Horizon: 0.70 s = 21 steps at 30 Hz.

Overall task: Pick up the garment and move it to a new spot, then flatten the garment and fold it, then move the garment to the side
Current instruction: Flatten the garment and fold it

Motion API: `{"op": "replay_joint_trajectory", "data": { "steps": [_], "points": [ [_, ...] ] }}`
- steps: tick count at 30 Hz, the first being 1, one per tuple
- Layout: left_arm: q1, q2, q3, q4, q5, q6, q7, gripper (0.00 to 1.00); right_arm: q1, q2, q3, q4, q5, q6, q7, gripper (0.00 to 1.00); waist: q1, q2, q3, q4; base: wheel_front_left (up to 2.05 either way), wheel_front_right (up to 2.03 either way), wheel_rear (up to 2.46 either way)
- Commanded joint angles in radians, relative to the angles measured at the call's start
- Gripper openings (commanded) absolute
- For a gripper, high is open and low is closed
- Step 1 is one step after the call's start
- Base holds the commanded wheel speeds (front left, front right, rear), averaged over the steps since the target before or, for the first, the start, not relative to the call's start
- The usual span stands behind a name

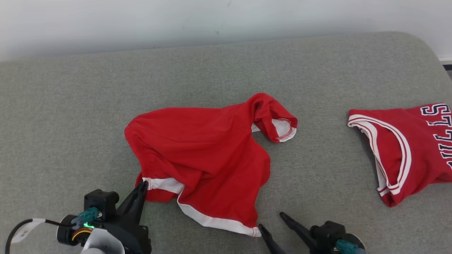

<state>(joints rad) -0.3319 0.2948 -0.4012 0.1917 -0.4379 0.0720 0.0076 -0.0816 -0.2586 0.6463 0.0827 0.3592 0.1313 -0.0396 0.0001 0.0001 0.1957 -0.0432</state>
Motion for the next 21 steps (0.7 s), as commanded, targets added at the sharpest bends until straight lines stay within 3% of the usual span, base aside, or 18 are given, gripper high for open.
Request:
{"op": "replay_joint_trajectory", "data": {
  "steps": [1,8,10,11,12,16,21],
  "points": [
    [-0.007,0.002,-0.002,-0.002,0.01,0.001,-0.003,0.0,-0.012,-0.007,0.013,0.009,0.01,-0.001,-0.001,1.0,-0.0001,-0.0001,0.009,0.012,0.0,0.0,0.0],
    [-0.022,-0.001,-0.01,-0.008,0.014,0.007,-0.01,0.0,-0.076,-0.028,0.127,0.088,0.097,-0.001,-0.001,1.0,-0.0001,-0.0001,0.028,0.034,0.0,0.0,0.0],
    [-0.025,-0.001,-0.009,-0.009,0.015,0.008,-0.016,0.0,-0.096,-0.029,0.147,0.11,0.116,-0.001,0.002,0.47,-0.0001,-0.0001,0.032,0.036,0.0,0.0,0.0],
    [-0.027,-0.002,-0.008,-0.01,0.015,0.01,-0.018,0.0,-0.107,-0.032,0.157,0.118,0.127,-0.001,0.006,0.15,-0.0001,-0.0001,0.034,0.038,0.0,0.0,0.0],
    [-0.028,-0.002,-0.007,-0.01,0.014,0.012,-0.021,0.0,-0.114,-0.033,0.166,0.126,0.142,-0.001,0.009,0.0,-0.0001,-0.0001,0.036,0.039,0.0,0.0,0.0],
    [-0.024,-0.001,0.003,-0.025,0.013,0.026,-0.039,0.0,-0.142,-0.05,0.167,0.123,0.171,-0.001,-0.011,0.0,-0.0001,-0.0001,0.037,0.042,0.0,0.0,0.0],
    [-0.011,0.012,0.042,-0.098,-0.003,0.051,-0.07,0.0,-0.145,-0.079,0.082,0.058,0.166,-0.001,-0.071,0.0,-0.0001,-0.0001,0.034,0.039,0.0,0.0,0.0]
  ]
}}
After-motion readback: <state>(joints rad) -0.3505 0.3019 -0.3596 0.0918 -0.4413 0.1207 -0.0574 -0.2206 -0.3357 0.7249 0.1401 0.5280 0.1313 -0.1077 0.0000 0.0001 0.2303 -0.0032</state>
